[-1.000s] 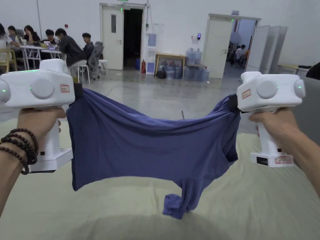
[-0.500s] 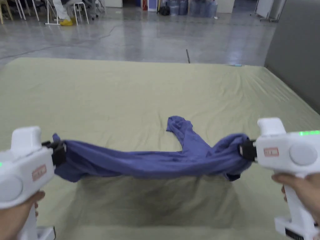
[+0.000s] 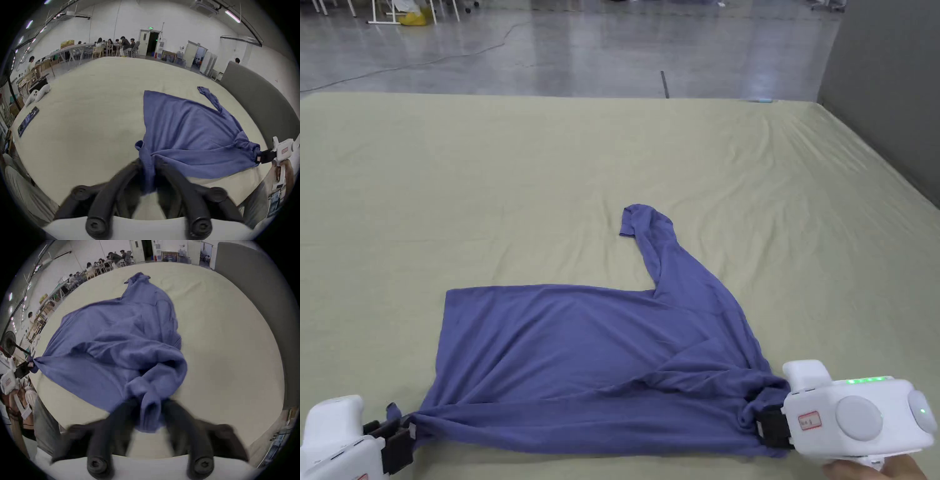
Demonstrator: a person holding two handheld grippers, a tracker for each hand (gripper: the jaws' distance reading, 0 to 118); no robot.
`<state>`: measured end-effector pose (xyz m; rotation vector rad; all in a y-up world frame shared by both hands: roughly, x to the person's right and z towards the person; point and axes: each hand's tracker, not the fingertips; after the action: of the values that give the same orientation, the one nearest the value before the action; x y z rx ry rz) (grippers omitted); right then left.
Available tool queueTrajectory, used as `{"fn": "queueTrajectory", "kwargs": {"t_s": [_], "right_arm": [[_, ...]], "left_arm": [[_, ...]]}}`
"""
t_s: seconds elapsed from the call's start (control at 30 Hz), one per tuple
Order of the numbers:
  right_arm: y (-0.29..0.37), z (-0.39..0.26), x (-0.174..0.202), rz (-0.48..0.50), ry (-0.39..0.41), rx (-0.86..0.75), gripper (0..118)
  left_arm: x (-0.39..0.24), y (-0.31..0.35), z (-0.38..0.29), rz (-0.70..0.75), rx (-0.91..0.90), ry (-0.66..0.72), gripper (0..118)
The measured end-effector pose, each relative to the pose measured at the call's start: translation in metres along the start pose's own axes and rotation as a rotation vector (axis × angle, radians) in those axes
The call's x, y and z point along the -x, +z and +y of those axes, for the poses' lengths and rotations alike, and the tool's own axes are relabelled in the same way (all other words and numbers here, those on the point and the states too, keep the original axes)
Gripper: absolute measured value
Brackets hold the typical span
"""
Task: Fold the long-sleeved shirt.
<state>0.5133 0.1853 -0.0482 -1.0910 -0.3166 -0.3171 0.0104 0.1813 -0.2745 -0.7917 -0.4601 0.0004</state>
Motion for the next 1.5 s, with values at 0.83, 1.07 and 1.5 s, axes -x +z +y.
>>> {"fn": "queueTrajectory", "kwargs": {"t_s": [0.83,1.07,1.5], "right_arm": [[0.073,0.067,0.034,-0.014,-0.002,-0.185,2],[0.051,0.086,0.032,-0.004,-0.027,-0.128,2],[0.023,0.114,0.032,-0.046,-0.020,-0.057,2]], "left_arm": [[-0.052,-0.093,0.192,0.017,0.077,-0.033,36],[-0.052,-0.214,0.226,0.135,0.448,-0.074,102],[-0.072,-0.237,0.222,0.115,0.443,-0.094,2]]}}
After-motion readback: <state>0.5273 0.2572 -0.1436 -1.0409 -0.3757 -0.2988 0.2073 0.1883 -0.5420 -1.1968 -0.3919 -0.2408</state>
